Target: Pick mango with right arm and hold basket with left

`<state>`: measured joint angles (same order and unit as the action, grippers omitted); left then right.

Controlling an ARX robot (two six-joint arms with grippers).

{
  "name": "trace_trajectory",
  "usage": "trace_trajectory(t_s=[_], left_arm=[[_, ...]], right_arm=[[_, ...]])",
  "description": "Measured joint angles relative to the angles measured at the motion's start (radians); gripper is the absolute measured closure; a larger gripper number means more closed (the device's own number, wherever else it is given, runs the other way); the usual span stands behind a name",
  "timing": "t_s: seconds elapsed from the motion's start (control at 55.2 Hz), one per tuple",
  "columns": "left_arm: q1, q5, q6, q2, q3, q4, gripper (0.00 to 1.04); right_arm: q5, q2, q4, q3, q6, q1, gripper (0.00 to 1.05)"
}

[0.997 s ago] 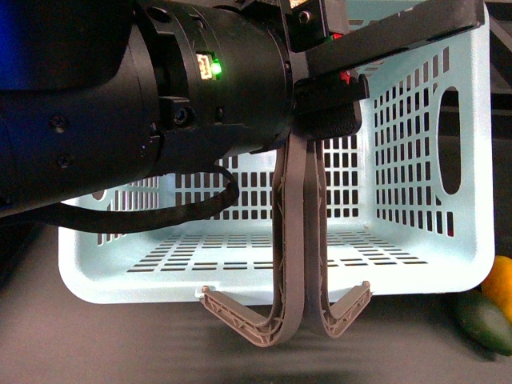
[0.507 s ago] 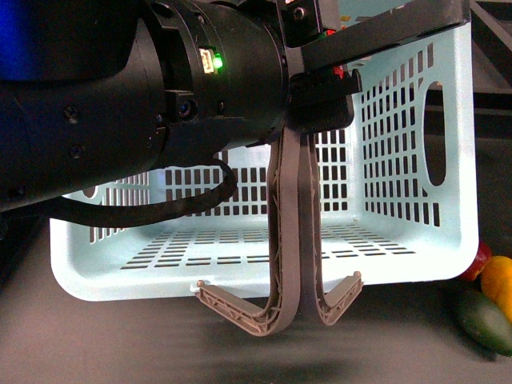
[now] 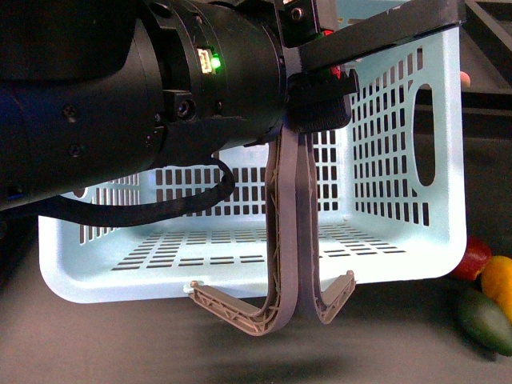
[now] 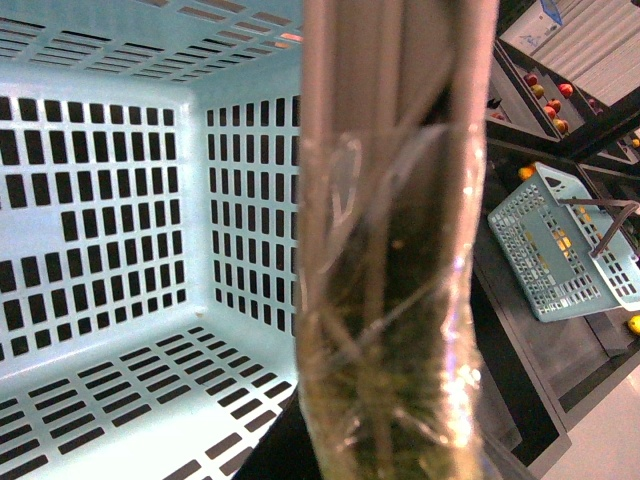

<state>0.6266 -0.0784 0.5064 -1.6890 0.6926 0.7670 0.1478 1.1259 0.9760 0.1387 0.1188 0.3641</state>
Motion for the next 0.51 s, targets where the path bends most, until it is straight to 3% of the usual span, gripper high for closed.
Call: trace_trajectory(t_s=[0.217, 0.507], left_arm=[[0.0, 0.0, 0.0, 0.0, 0.0, 0.0, 0.99], [0.001, -0.001, -0.001, 0.0, 0.0, 0.0, 0.99]], right_arm=[[0.0, 0.431, 0.074, 0.124, 0.016, 0.019, 0.08], [-0.002, 0.809, 0.004, 0.29, -0.012, 0.015, 0.08]])
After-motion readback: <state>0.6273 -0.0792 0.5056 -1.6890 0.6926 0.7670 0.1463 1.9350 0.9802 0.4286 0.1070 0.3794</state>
